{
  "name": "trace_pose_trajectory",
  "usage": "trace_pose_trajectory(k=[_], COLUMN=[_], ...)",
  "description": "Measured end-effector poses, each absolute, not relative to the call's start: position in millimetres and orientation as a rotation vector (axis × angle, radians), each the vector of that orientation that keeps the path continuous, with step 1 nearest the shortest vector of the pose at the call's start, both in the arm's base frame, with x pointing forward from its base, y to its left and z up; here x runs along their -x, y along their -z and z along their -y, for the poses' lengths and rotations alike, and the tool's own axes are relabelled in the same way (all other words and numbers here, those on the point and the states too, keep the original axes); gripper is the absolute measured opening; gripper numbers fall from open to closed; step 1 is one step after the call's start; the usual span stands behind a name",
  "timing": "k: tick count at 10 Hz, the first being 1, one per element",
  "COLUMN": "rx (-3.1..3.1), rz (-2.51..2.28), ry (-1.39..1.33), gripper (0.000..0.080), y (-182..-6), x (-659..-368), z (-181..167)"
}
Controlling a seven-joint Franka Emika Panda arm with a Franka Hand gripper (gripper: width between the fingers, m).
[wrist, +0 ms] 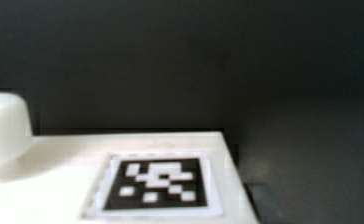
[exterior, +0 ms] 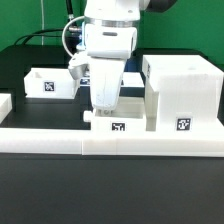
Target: Assemble drawer
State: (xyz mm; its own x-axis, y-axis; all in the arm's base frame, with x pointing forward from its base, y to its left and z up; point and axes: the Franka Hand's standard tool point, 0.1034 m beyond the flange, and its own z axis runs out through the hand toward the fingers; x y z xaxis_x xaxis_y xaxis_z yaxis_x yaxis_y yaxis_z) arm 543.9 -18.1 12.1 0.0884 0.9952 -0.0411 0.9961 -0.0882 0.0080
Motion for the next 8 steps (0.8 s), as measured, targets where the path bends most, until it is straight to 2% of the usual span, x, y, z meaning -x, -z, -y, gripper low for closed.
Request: trace_pose_trajectory(k=[8], rx=[-2.291], rz=[-2.121], ry=[0.083], gripper=[0.0044], y=[-12.5], x=[-545.3], z=[4.1])
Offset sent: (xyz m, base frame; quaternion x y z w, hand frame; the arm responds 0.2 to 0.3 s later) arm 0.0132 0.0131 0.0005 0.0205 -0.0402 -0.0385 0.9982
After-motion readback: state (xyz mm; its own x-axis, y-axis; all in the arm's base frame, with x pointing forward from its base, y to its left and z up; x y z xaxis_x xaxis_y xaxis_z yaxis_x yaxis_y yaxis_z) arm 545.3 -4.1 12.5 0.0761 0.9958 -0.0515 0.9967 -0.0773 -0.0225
